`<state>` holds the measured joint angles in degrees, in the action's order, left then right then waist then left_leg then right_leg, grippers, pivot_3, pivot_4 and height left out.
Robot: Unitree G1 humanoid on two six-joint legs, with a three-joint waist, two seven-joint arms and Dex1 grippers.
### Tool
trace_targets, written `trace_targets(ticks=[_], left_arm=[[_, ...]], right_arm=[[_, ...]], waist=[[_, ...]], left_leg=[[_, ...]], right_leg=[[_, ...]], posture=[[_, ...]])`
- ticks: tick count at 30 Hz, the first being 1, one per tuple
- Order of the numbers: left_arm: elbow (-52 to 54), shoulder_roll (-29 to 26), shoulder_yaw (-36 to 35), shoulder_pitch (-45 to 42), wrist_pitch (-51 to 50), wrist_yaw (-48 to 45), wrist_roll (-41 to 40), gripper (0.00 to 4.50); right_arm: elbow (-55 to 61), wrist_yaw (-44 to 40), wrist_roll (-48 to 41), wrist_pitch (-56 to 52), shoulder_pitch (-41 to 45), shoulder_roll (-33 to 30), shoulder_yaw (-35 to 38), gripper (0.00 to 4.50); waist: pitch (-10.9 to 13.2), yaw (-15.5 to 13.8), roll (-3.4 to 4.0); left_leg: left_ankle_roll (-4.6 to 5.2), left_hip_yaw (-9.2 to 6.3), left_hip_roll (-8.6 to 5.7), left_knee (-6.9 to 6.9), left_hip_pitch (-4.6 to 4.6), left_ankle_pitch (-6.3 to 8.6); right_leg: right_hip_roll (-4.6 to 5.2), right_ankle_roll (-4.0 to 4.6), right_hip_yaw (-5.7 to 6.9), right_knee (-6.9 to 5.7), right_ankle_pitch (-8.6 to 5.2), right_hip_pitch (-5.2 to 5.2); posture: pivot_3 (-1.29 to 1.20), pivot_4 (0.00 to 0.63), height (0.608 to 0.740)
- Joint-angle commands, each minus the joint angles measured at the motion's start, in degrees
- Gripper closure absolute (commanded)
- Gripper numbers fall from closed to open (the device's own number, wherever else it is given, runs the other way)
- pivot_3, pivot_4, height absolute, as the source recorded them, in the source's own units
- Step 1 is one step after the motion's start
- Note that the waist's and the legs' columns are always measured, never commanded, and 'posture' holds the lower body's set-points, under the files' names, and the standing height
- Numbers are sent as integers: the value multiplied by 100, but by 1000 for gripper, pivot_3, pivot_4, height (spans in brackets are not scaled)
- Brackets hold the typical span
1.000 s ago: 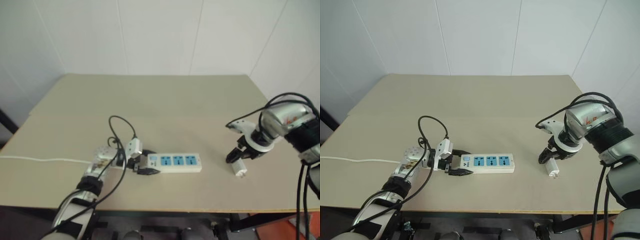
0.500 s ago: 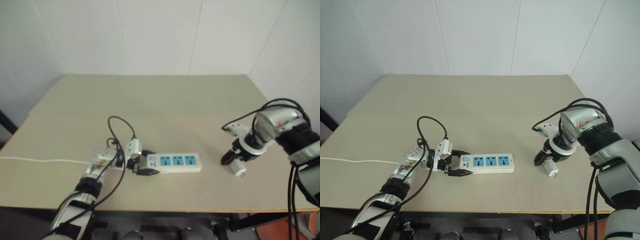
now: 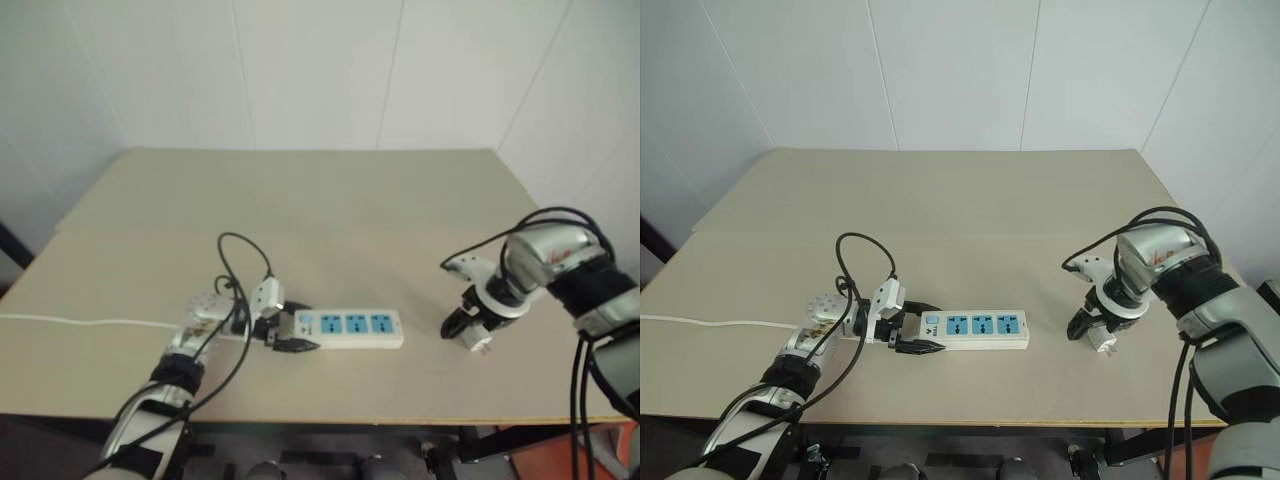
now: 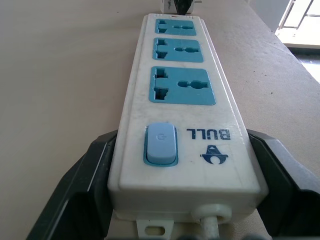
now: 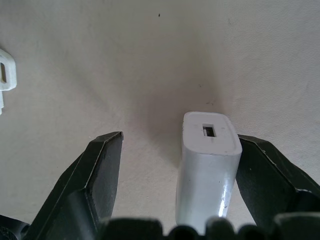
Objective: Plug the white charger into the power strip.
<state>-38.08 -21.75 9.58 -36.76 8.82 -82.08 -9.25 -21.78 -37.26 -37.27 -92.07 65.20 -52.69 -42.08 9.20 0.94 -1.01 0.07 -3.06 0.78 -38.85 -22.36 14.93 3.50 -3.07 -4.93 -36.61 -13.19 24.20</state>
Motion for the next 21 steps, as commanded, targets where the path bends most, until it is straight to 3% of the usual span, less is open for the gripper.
trace_targets(ticks=[1,3,9,16,21], left_arm=[[-57,-13,256,128,-34,-116,195,1190],[-48,-25,251,138,-42,-118,191,1190],[-47,-64,238,146,-54,-115,195,1190],[-93,-83,241,137,-53,-110,214,1190],[-109,-134,266,119,-20,-188,223,1190]], right_arm=[[234,-65,126,-43,-39,-25,199,863],[418,-112,216,-42,-108,-32,243,1232],[640,-263,470,26,-231,-32,349,3250],[1185,-453,643,324,-504,-238,525,3339],[1396,-748,746,2006,-993,-383,1807,3339]], waist=[[0,1,0],[0,3,0],[0,6,0],[0,6,0],[0,13,-1]], left_leg=[[0,0,0,0,0,0],[0,0,0,0,0,0],[0,0,0,0,0,0],[0,-1,1,0,1,0],[0,0,1,-1,1,0]], right_leg=[[0,0,0,0,0,0],[0,0,0,0,0,0],[0,0,0,0,0,0],[-1,0,0,-2,0,0],[-1,-1,1,2,-1,-2]], posture=[[0,150,740],[0,150,740],[0,150,740],[0,150,740],[0,150,740]])
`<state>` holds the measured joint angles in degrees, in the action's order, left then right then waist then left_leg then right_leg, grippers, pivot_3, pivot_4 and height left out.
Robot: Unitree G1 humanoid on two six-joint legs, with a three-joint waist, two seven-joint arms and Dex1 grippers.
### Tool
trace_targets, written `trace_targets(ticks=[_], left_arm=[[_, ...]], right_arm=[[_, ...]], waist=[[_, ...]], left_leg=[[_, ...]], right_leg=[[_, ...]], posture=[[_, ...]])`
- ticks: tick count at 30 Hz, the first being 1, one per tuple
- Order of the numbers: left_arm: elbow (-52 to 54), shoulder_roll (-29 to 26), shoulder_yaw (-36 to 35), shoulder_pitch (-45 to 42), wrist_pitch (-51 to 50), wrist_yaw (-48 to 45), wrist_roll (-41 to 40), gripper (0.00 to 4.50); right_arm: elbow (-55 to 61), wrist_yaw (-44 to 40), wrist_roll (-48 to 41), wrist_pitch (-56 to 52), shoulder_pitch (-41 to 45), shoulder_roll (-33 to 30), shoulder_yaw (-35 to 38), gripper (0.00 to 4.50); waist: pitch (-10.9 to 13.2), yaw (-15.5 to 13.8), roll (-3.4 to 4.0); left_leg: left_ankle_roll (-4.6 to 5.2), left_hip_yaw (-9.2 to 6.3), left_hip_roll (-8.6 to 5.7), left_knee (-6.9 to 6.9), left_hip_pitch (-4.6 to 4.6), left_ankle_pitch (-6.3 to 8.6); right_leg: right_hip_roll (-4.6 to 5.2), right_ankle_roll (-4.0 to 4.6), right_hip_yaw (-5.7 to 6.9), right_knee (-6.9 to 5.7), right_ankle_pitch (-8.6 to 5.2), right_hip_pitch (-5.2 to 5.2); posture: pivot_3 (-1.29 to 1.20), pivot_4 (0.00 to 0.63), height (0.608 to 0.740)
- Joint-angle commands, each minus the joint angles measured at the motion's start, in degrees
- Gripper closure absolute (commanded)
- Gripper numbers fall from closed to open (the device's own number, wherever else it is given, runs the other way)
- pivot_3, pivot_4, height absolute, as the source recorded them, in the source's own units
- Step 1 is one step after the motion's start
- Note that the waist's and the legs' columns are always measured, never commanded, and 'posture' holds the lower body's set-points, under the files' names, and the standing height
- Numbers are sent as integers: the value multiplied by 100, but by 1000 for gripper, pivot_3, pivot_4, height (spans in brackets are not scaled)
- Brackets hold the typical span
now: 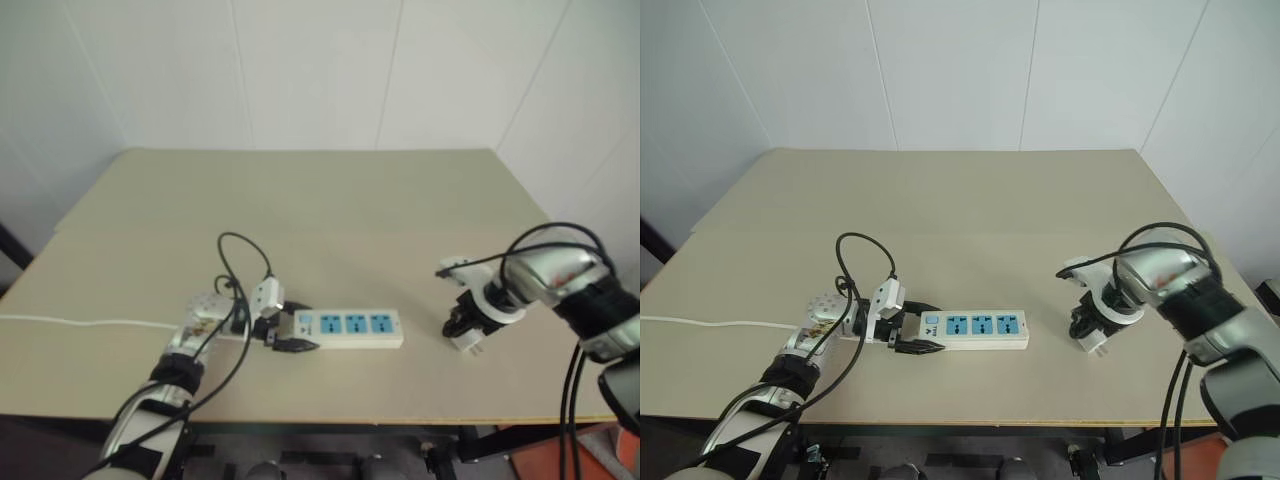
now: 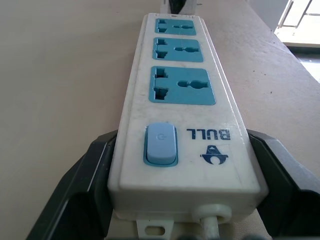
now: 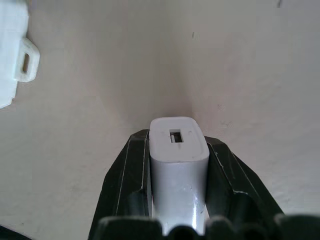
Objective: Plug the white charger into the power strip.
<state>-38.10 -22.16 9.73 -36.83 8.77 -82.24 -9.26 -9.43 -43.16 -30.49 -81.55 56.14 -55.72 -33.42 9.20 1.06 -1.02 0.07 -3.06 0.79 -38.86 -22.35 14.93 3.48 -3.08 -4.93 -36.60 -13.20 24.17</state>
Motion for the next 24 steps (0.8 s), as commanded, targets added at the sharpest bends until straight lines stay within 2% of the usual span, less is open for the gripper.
trace_targets(ticks=[1,8,11,13,21,24], left_arm=[[-120,-98,259,120,10,-186,231,1190],[-243,-98,292,27,71,-300,234,1190],[-320,-82,328,-7,106,-262,296,1190],[-348,-62,333,-25,96,-241,304,1190],[-329,-53,348,-24,82,-229,297,1190],[-320,-55,342,-16,72,-221,293,1190]], right_arm=[[252,-169,81,1367,-253,-51,1269,3339],[1067,-323,-166,2836,-1306,479,2857,3339],[1336,-261,-209,3575,-1676,1072,3295,3339],[1465,-502,-312,4238,-1914,1483,3517,3339],[1862,-1424,-530,5167,-2482,2251,3407,3339],[1733,-1401,-434,5225,-2415,2521,3268,3339]], waist=[[0,8,0],[-1,9,-2],[-1,15,-3],[-1,15,-2],[-1,16,-2],[-1,16,-2]], left_leg=[[0,1,0,1,1,0],[0,-2,2,2,2,0],[0,-2,1,-1,4,0],[0,0,1,0,7,0],[1,-3,1,0,8,-1],[0,-1,0,-2,13,-1]], right_leg=[[-1,0,-1,-2,0,1],[-4,0,-1,-2,0,-3],[-4,0,-2,-4,0,-6],[-4,0,-5,-8,0,-5],[-6,0,-4,-8,0,-8],[-5,0,-5,-11,0,-10]], posture=[[0,150,740],[0,150,740],[0,150,740],[0,150,740],[0,150,740],[0,150,740]])
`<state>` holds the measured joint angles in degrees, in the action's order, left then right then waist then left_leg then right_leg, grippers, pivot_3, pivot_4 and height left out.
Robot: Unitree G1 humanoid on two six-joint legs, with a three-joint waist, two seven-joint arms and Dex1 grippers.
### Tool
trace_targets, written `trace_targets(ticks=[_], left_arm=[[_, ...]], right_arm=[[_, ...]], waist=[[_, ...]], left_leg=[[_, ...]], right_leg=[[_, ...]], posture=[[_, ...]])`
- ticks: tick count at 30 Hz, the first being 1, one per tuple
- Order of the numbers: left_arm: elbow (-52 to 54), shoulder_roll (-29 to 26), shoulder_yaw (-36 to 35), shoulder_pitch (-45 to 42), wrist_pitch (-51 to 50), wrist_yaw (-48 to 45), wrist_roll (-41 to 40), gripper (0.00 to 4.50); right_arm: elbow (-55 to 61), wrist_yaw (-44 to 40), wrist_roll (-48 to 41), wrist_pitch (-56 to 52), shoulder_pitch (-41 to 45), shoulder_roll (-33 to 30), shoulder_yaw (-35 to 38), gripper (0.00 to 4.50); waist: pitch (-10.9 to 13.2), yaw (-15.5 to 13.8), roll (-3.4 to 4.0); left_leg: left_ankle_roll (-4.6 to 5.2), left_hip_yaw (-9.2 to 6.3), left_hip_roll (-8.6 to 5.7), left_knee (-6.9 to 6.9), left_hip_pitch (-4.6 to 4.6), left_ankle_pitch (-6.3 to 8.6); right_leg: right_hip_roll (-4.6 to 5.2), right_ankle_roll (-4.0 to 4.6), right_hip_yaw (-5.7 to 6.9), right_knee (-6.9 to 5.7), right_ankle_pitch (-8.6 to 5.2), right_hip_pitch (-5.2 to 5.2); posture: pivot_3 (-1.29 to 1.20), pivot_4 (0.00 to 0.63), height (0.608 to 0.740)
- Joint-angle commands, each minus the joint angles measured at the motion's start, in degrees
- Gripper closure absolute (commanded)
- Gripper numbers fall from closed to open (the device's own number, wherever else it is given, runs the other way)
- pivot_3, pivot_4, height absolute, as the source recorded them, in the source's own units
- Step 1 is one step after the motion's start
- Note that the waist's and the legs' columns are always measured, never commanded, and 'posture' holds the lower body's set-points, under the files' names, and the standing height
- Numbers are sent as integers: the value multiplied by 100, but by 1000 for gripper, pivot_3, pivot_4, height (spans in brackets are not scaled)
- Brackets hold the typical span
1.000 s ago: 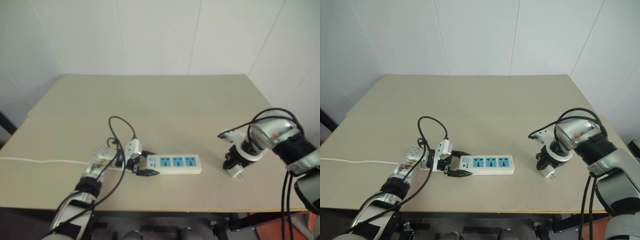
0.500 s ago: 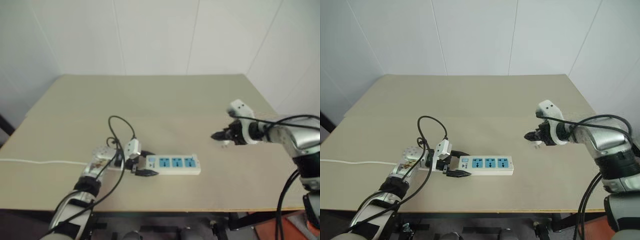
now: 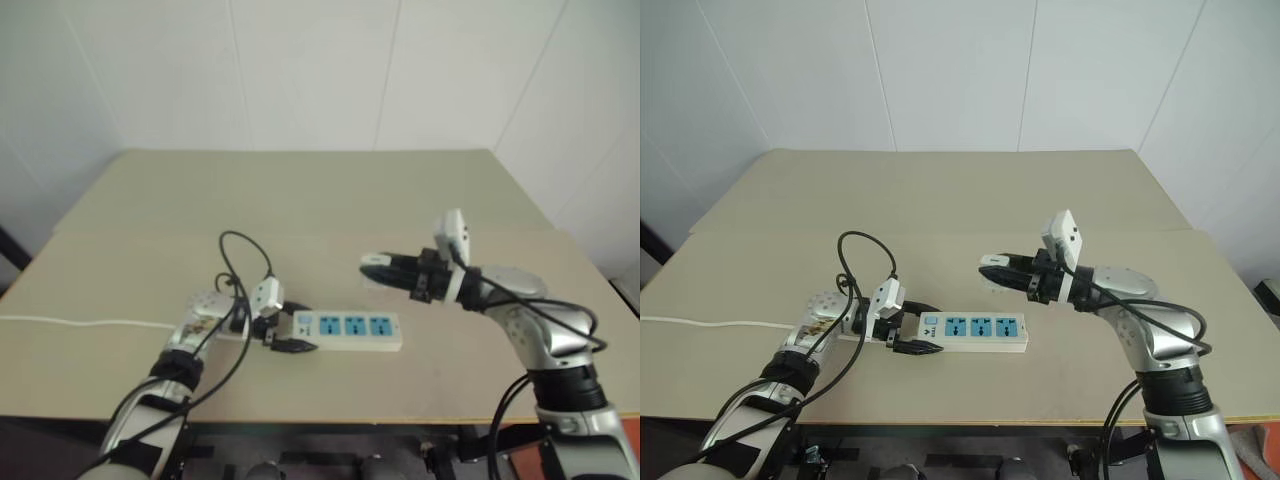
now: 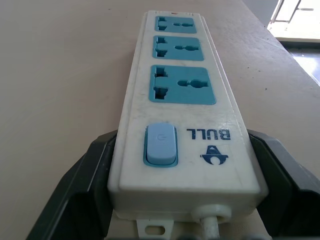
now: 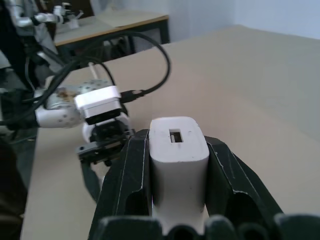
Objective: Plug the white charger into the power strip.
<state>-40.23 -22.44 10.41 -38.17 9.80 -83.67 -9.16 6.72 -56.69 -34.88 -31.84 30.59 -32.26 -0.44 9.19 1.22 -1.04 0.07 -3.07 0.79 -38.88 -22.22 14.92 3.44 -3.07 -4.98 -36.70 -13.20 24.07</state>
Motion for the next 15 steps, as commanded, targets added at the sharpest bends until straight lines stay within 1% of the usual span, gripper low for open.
trace_targets(ticks=[1,9,12,15], left_arm=[[-98,-26,276,126,-38,-79,281,1190],[6,-36,283,180,-96,-72,267,1190],[62,-51,283,201,-102,-47,274,1190],[128,-68,279,209,-151,-59,252,1190]], right_arm=[[29,-67,130,396,145,279,-134,3339],[-561,-325,1041,1519,73,826,-884,3339],[-852,-320,1270,1889,124,1051,-993,3339],[-941,-300,1292,1998,149,1233,-978,3339]], waist=[[0,0,0],[0,5,0],[0,10,0],[0,7,0]], left_leg=[[0,-1,1,1,4,0],[0,0,1,2,4,0],[0,0,0,2,5,0],[0,-1,0,1,4,0]], right_leg=[[-1,0,0,0,0,-4],[-2,1,0,1,0,-1],[-2,1,0,0,0,-1],[-2,1,0,-2,0,-1]], posture=[[0,150,740],[0,150,740],[0,150,740],[0,150,740]])
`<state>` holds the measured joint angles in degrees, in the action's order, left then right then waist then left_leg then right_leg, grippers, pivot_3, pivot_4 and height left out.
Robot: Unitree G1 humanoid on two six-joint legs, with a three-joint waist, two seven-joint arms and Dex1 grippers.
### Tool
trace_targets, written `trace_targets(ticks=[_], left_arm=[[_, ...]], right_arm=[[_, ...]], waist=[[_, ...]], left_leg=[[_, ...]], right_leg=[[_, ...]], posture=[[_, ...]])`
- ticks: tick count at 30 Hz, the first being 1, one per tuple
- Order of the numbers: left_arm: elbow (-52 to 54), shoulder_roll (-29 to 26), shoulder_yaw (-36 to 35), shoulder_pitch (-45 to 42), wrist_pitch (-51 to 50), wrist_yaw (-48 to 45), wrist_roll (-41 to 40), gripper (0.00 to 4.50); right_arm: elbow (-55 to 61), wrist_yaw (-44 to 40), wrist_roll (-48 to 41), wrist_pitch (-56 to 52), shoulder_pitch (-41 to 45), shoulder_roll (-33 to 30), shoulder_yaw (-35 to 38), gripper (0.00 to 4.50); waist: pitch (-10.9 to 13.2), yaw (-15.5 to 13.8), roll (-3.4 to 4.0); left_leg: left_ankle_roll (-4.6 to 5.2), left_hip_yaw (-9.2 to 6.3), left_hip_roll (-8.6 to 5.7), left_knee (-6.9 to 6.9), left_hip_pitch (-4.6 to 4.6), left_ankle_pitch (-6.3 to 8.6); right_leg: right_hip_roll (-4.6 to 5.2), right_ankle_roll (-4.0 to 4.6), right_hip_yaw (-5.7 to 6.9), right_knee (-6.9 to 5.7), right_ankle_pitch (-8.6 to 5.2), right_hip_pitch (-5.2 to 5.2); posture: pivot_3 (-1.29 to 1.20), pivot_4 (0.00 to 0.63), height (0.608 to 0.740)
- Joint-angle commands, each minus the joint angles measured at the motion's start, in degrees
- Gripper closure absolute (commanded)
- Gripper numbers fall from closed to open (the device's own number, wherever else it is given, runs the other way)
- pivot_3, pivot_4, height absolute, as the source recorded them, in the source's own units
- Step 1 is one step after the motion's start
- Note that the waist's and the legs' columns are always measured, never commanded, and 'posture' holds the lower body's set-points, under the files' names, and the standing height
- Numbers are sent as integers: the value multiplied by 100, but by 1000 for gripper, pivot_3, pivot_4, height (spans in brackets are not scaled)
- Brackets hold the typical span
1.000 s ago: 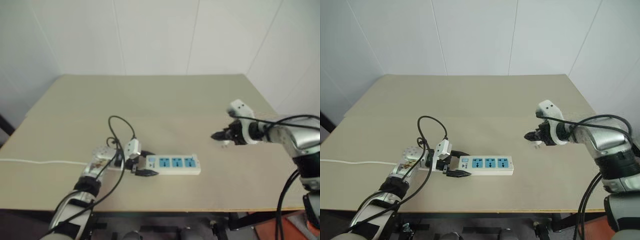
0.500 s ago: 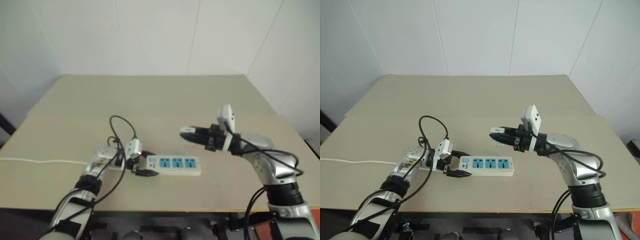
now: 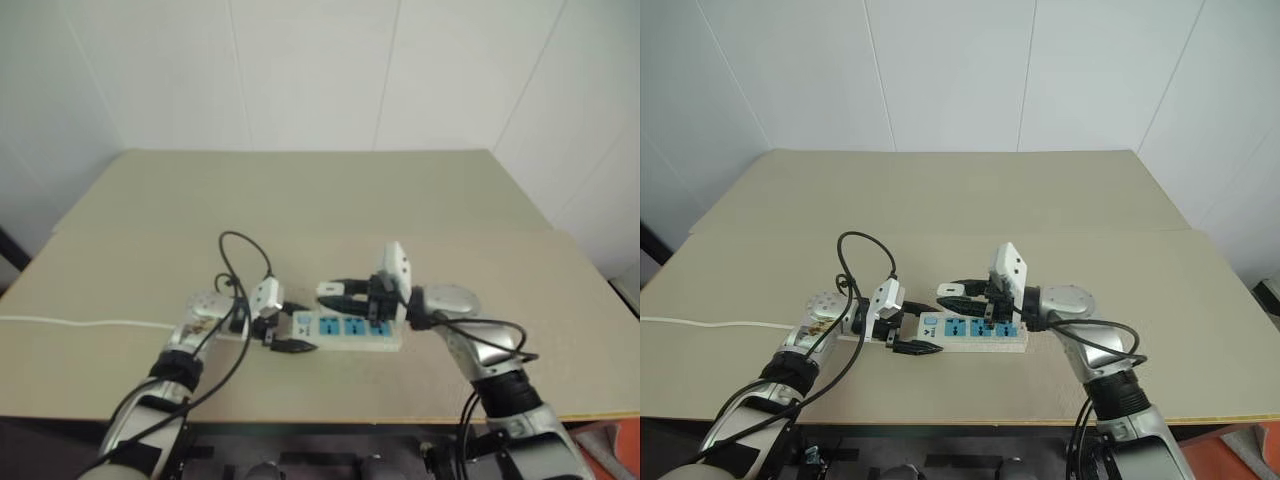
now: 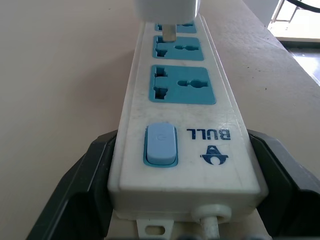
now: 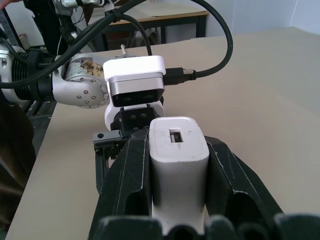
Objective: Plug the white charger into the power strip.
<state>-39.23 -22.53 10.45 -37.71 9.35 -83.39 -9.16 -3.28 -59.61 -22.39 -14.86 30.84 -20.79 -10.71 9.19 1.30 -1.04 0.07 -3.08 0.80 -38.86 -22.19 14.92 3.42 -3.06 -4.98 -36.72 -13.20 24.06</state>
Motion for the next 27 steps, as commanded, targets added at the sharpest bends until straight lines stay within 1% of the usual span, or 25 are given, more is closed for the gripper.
trace_targets(ticks=[1,9,14,18,27], left_arm=[[55,-65,274,167,-123,-95,243,1190],[171,-82,291,225,-177,-97,248,1190],[186,-114,298,221,-174,-91,271,1190],[190,-138,303,219,-176,-83,280,1190],[202,-181,334,224,-183,-95,281,1190]], right_arm=[[43,-44,100,395,112,116,15,3339],[-390,-272,465,920,-32,213,-203,3339],[-646,-120,503,806,45,353,-136,3339],[-850,-197,641,1034,64,334,-157,3339],[-1011,-319,620,1137,101,162,-50,3339]], waist=[[0,-2,0],[0,5,0],[0,18,0],[0,27,0],[0,48,0]], left_leg=[[0,0,0,0,0,0],[0,0,0,0,3,0],[0,-1,0,1,5,0],[0,-1,0,1,9,0],[0,-1,0,1,12,0]], right_leg=[[0,0,0,0,0,0],[0,0,0,-1,0,-1],[0,0,0,-1,0,-2],[0,1,0,-3,0,-6],[0,1,0,-3,0,-9]], posture=[[0,150,740],[0,150,740],[0,150,740],[0,150,740],[0,150,740]])
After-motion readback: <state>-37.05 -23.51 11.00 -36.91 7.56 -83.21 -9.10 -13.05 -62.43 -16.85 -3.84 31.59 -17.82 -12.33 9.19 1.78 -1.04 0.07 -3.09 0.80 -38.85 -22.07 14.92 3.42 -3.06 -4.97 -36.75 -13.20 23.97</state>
